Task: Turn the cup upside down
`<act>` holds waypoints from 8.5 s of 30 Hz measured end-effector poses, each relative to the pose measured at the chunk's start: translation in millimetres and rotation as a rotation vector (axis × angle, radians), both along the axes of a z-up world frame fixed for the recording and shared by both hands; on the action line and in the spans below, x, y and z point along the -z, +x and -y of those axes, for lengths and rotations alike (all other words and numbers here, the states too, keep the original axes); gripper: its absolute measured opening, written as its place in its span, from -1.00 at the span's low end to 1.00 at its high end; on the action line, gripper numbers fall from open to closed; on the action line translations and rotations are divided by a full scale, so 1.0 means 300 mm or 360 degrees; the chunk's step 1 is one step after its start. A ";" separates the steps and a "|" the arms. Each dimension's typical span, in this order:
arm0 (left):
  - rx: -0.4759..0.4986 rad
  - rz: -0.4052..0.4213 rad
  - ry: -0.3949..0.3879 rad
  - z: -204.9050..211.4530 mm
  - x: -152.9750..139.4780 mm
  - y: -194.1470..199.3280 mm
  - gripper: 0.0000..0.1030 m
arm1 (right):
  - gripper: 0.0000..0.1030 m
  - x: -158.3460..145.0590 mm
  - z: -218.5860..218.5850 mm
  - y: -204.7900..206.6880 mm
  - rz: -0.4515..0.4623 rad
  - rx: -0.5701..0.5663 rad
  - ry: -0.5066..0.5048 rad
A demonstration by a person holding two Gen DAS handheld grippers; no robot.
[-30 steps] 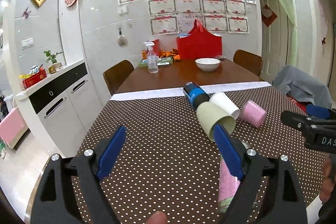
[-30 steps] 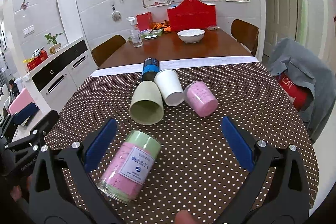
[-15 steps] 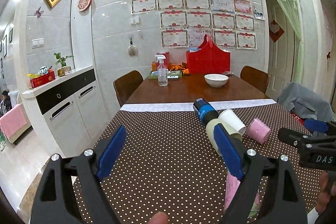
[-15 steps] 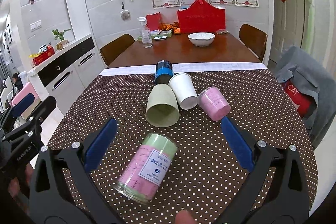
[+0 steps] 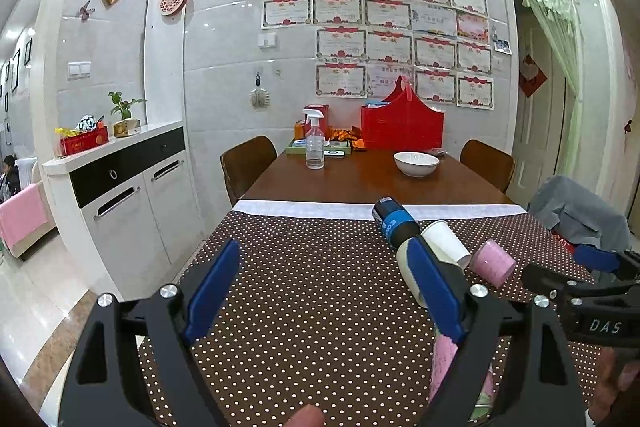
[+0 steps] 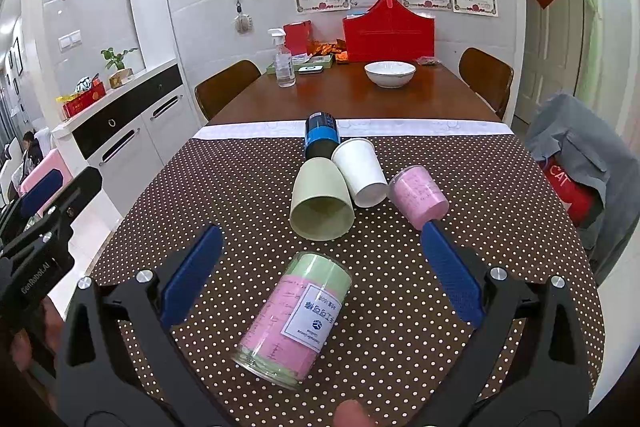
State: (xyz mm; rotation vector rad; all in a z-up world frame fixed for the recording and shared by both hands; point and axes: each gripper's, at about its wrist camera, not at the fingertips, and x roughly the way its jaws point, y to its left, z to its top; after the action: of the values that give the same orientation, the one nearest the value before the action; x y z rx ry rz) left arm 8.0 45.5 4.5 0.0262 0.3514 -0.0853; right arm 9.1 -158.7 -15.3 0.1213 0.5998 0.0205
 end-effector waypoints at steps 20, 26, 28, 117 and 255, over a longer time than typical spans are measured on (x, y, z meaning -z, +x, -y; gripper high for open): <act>0.0047 -0.0107 -0.0001 -0.002 0.084 0.027 0.64 | 0.80 0.241 0.038 0.247 -0.0658 -0.0065 0.0331; 0.0060 -0.0139 0.0002 0.004 0.112 0.036 0.64 | 0.75 0.295 0.028 0.283 -0.0767 -0.0018 0.0331; 0.0059 -0.0150 0.0000 0.001 0.122 0.040 0.64 | 0.75 0.309 0.028 0.297 -0.0802 -0.0009 0.0337; 0.0013 -0.0229 -0.0033 0.028 0.166 0.050 0.64 | 0.58 0.194 -0.129 0.108 -0.0074 -0.0349 -0.0265; 0.0047 0.0104 0.0041 0.179 -0.053 -0.257 0.64 | 0.89 -0.050 0.048 -0.300 0.0444 0.0185 -0.0061</act>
State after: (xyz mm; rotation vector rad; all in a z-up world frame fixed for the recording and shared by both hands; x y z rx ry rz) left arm -69.1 -8.1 20.5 0.0596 0.2869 -0.1092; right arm -80.9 -173.0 -0.2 0.1137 0.3138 -0.0857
